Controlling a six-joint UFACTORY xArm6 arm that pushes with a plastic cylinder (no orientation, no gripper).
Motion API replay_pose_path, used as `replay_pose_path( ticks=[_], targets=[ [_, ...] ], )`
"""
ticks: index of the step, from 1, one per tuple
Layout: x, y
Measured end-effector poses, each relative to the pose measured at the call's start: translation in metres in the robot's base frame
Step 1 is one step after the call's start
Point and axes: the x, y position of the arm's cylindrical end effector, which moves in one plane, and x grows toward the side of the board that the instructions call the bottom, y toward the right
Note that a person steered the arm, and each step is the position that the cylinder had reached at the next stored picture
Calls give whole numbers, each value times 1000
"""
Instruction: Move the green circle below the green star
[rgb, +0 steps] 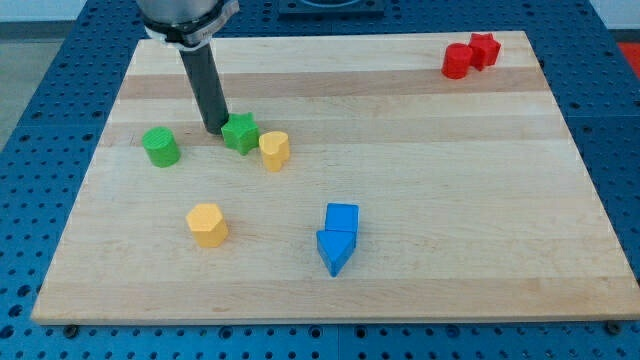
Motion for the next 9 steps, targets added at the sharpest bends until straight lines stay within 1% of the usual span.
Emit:
replay_pose_path(
  ticks=[1,2,3,6,9],
  targets=[
    [-7,-27],
    [-4,-65],
    [9,-85],
    [37,-81],
    [99,-80]
  ],
)
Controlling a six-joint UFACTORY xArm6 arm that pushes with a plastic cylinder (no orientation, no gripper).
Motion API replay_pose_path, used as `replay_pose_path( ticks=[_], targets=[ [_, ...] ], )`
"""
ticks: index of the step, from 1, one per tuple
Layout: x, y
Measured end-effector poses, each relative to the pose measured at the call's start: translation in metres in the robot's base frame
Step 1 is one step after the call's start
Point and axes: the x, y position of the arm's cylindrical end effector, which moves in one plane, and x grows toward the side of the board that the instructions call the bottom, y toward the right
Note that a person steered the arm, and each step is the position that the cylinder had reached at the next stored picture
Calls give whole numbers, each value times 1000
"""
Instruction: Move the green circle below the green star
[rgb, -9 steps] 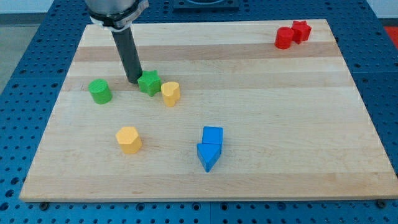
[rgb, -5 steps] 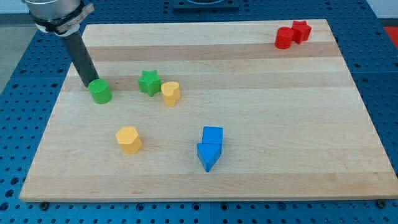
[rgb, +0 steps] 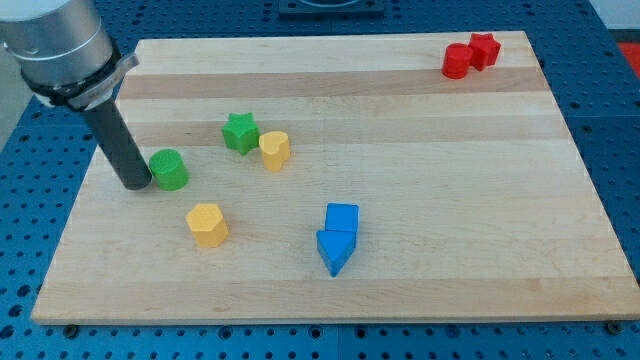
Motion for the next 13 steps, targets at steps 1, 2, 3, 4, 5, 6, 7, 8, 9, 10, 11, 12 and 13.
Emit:
replay_pose_path(
  ticks=[1,2,3,4,5,6,7,8,9,10,11,12,13],
  targets=[
    [0,9],
    [-9,16],
    [-15,17],
    [-21,16],
    [-32,16],
    [-39,16],
    [-39,16],
    [-39,22],
    [-39,36],
    [-39,50],
    [-38,57],
    [-38,61],
    [-38,77]
  ],
)
